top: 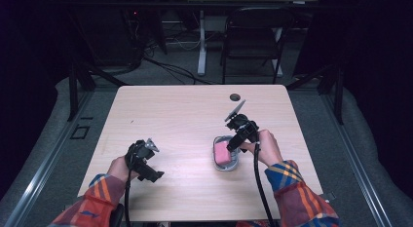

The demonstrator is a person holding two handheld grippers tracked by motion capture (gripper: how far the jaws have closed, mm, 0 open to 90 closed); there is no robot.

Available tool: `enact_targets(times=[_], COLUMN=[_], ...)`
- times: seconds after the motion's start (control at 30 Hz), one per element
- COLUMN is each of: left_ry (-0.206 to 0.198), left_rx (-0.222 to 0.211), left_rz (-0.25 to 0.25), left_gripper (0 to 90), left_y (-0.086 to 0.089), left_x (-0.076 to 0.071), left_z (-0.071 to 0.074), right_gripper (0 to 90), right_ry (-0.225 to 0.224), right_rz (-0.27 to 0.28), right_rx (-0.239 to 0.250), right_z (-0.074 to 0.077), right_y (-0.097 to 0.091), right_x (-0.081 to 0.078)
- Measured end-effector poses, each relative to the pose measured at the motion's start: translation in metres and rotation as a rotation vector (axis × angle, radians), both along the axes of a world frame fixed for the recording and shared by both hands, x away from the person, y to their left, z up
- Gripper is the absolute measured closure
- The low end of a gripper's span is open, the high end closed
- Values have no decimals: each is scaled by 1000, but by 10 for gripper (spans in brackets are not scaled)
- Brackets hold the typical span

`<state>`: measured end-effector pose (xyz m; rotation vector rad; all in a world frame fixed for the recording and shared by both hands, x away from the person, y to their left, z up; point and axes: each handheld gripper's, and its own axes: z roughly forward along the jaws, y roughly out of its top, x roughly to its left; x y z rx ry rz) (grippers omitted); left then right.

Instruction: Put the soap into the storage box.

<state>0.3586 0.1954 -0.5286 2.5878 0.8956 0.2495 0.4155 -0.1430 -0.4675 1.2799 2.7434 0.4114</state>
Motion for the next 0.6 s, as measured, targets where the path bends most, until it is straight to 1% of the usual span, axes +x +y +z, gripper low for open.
enact_targets(times=[0.07,0.1,0.13,0.2,0.23,0.27,0.3,0.33,0.37,0.4,0.43,0.47,0.53,0.6], left_ry=[4,4,3,-1,1,3,3,1,1,2,2,3,4,4], left_rx=[2,2,0,0,-3,-5,-5,-5,-7,-8,-8,-8,-8,-9], left_rz=[0,0,1,2,2,2,2,3,3,1,1,1,1,1], left_gripper=[7,7,7,7,7,7,7,7,7,6,6,6,5,4], left_y=[0,0,0,0,0,0,0,0,0,0,0,0,0,0], left_x=[0,0,0,0,0,0,0,0,0,0,0,0,0,0], left_z=[0,0,0,0,0,0,0,0,0,0,0,0,0,0], right_gripper=[290,249,237,219,184,161,161,125,114,94,72,64,61,38], right_ry=[-8,-30,-43,-48,-64,-69,-69,-84,-94,-98,-95,-104,-107,-110], right_rz=[9,10,7,11,3,6,6,4,8,6,16,9,6,9], right_rx=[0,1,14,16,28,30,30,27,19,30,21,26,25,16], right_z=[2,5,5,6,9,10,10,11,12,12,13,13,13,16], right_y=[-4,-8,-10,-13,-18,-21,-21,-26,-28,-30,-33,-36,-39,-45], right_x=[-2,-5,-6,-8,-11,-12,-12,-16,-17,-19,-20,-22,-24,-27])
